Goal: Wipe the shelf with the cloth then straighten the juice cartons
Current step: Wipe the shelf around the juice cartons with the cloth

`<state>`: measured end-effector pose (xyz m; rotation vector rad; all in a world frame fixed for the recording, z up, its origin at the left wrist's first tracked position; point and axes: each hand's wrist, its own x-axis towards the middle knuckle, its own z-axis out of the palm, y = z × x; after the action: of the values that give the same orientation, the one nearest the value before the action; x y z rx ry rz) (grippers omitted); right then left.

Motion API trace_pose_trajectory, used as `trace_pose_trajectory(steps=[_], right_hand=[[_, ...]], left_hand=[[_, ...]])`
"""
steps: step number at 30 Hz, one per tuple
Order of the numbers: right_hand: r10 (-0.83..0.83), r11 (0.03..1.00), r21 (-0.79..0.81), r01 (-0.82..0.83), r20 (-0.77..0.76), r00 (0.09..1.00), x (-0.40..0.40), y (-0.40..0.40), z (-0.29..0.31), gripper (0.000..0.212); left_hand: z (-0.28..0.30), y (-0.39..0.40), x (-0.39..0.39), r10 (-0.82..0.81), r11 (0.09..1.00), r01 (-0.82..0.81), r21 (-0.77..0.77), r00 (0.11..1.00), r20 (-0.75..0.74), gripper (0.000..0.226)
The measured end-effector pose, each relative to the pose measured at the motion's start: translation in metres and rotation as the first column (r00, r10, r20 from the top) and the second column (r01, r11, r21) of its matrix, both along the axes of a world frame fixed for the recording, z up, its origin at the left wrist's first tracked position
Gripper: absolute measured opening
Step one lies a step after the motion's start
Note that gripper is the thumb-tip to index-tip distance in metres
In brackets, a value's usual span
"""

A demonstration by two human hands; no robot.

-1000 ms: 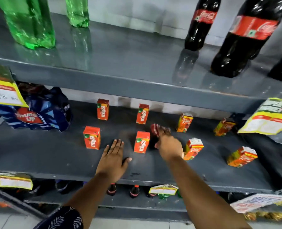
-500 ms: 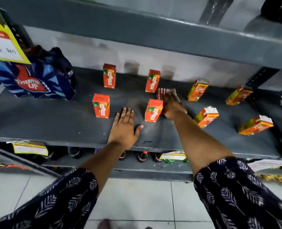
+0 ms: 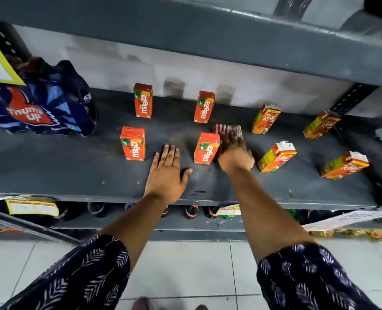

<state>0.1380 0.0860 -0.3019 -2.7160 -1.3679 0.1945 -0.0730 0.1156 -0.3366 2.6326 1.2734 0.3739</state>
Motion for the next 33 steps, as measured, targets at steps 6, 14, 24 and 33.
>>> trace_pose_trajectory(steps=[6, 14, 24, 33], right_hand=[[-0.044, 0.998, 0.037, 0.042, 0.037, 0.998, -0.039, -0.057, -0.006, 0.057], [-0.019, 1.0, -0.021, 0.021, 0.088, 0.996, -0.072, -0.122, 0.001, 0.056], [-0.118, 0.989, -0.097, 0.116, -0.019, 0.993, -0.112, -0.203, 0.026, 0.04], [0.118, 0.991, 0.073, -0.116, -0.02, 0.993, -0.174, -0.15, 0.106, 0.046]], left_hand=[[0.0, 0.0, 0.0, 0.002, 1.0, -0.002, -0.009, 1.0, -0.007, 0.073], [0.001, -0.001, -0.003, -0.002, 1.0, 0.001, -0.018, 0.999, -0.037, 0.071], [0.012, -0.021, -0.038, -0.065, 0.998, 0.065, 0.017, 0.998, -0.008, 0.067], [0.019, -0.017, -0.132, -0.019, 0.99, -0.001, 0.144, 0.99, 0.137, 0.054]])
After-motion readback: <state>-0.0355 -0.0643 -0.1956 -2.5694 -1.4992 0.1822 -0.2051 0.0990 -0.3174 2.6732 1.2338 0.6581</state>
